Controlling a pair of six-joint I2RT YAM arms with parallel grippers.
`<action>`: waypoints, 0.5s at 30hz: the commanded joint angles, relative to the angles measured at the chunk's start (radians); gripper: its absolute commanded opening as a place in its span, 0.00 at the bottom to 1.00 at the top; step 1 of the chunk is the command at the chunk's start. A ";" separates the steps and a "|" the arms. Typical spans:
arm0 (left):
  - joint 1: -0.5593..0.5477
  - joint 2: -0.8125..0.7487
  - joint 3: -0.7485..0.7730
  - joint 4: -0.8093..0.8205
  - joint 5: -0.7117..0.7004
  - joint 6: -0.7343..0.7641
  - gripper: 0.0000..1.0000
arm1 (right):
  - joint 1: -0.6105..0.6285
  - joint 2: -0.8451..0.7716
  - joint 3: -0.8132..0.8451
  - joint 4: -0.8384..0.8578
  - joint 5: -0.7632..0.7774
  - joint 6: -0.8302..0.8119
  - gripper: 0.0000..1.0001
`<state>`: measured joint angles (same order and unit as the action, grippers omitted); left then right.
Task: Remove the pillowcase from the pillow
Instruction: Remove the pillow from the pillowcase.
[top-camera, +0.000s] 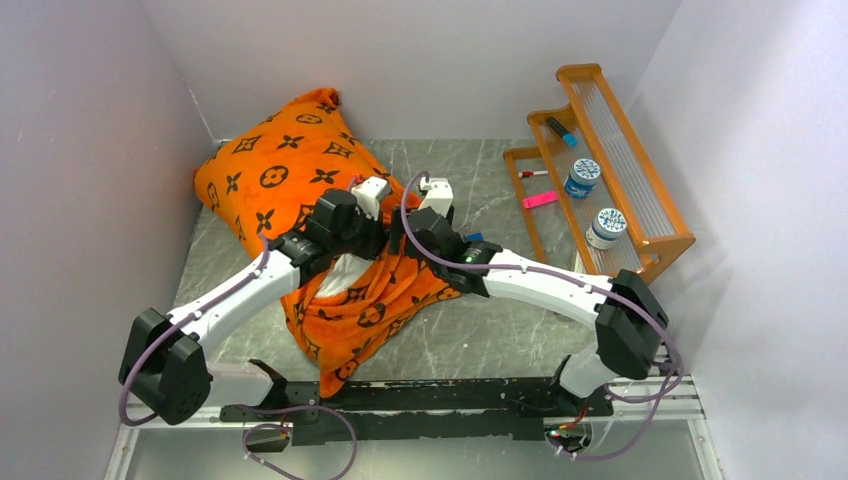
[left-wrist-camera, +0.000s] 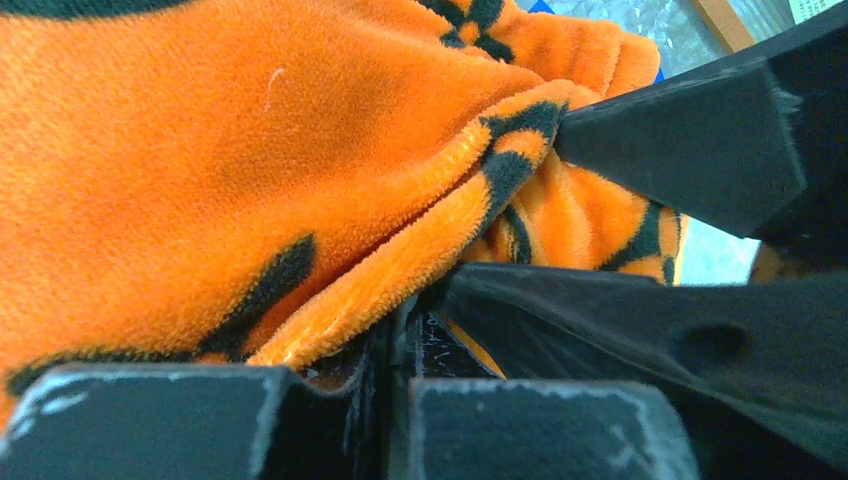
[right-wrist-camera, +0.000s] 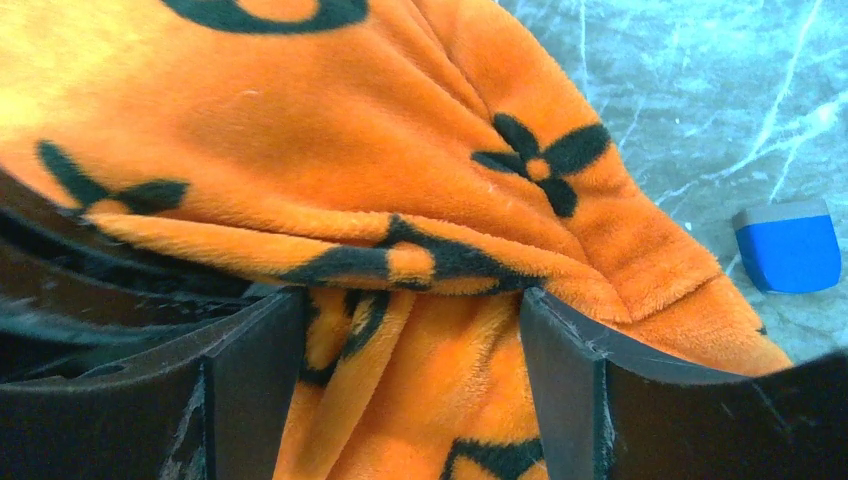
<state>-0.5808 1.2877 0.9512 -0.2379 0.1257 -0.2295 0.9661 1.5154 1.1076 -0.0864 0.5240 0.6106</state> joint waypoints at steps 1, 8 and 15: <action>0.032 -0.034 -0.016 -0.011 -0.081 0.052 0.05 | -0.010 0.046 0.057 -0.081 0.056 0.009 0.77; 0.032 -0.048 -0.017 -0.010 -0.093 0.049 0.05 | -0.011 0.053 0.014 -0.223 0.132 -0.014 0.53; 0.032 -0.063 -0.007 -0.026 -0.075 0.032 0.05 | -0.011 -0.054 -0.109 -0.228 0.198 -0.030 0.30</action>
<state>-0.5812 1.2739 0.9405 -0.2337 0.1318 -0.2310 0.9646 1.5299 1.0847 -0.1898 0.6125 0.6128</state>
